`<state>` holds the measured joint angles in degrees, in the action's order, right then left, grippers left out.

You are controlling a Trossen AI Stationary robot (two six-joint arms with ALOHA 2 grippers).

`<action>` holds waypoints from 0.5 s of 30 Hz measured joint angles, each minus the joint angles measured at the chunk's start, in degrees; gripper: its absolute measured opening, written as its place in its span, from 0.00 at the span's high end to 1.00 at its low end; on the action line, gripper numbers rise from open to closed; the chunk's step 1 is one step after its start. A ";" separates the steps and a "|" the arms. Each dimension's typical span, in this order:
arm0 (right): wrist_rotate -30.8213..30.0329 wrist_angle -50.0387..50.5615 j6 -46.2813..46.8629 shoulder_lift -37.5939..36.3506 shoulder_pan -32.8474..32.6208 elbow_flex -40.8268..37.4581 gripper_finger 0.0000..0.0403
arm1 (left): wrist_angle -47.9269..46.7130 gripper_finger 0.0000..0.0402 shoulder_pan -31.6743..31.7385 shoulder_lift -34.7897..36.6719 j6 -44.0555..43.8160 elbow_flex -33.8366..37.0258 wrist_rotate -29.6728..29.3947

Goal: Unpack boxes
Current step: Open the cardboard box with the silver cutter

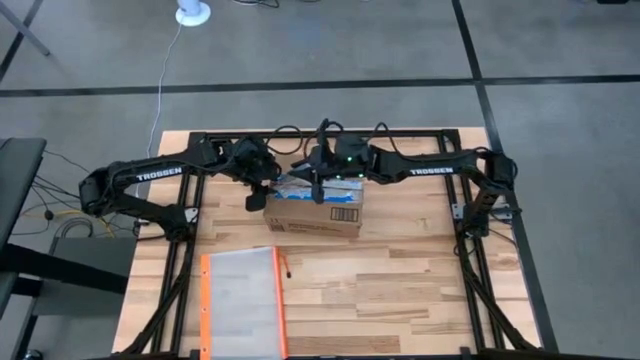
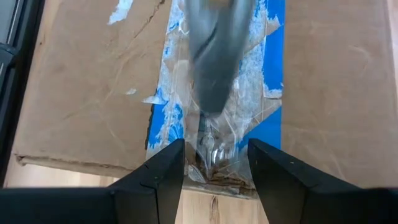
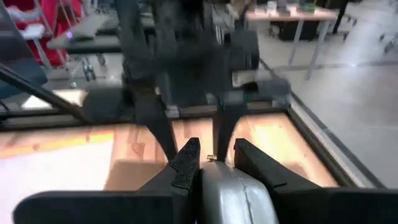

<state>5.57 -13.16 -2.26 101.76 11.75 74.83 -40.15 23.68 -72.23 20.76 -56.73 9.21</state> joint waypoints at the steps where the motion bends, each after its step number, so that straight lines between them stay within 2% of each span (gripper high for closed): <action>1: -0.08 -0.18 0.58 0.37 -0.03 -0.06 0.85 | -0.02 0.60 0.00 0.00 -0.06 0.00 -0.01; 15: -1.08 -0.81 0.81 0.83 -0.69 0.00 0.85 | -0.01 0.60 0.00 -0.02 -0.43 0.00 0.00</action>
<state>4.50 -13.96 -1.45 102.59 11.06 74.83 -40.16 23.68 -72.25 20.34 -56.73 9.21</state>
